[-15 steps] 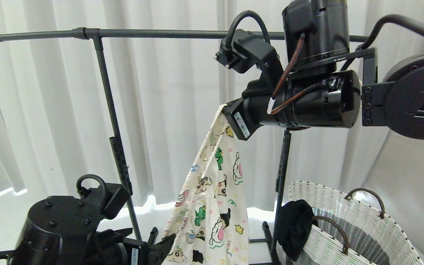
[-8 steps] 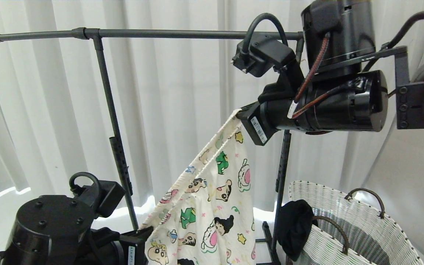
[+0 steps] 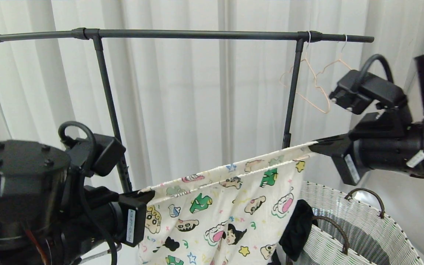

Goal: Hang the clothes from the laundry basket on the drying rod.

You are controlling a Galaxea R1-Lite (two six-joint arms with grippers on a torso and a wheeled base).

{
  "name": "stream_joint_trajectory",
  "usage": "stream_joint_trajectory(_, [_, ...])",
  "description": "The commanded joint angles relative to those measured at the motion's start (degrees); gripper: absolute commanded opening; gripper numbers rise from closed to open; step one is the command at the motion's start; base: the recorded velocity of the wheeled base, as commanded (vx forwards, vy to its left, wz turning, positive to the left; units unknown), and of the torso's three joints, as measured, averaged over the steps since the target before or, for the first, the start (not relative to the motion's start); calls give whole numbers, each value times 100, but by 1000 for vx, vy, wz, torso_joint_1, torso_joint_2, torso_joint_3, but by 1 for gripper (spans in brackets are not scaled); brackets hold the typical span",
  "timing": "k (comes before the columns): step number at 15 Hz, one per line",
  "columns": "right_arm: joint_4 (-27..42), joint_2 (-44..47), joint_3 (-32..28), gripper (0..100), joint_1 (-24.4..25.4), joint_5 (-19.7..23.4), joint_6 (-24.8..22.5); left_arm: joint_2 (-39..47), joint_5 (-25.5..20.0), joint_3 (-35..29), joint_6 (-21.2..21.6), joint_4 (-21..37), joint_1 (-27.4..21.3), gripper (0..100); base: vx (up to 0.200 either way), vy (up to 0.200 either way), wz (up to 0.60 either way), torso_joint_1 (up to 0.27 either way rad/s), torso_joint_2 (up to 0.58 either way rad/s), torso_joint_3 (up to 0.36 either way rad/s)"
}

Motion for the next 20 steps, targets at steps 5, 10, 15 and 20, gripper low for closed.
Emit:
stream_joint_trajectory(5, [-23, -891, -285, 0, -212, -10, 43, 342, -1016, -3956, 76, 3363, -157, 0, 0, 0, 0, 0, 0, 0])
stream_joint_trajectory(10, [-5, -733, -812, 0, -212, -1, -89, 377, -902, -4175, 577, 3398, -157, 0, 0, 0, 0, 0, 0, 0])
stream_joint_trajectory(15, [12, -838, -830, 0, -212, -10, -194, 298, -866, -4184, 674, 3354, -157, 0, 0, 0, 0, 0, 0, 0])
stream_joint_trajectory(20, [1304, -1682, -795, 0, 219, 52, -247, 377, -875, -4193, 718, 2818, -165, 0, 0, 0, 0, 0, 0, 0])
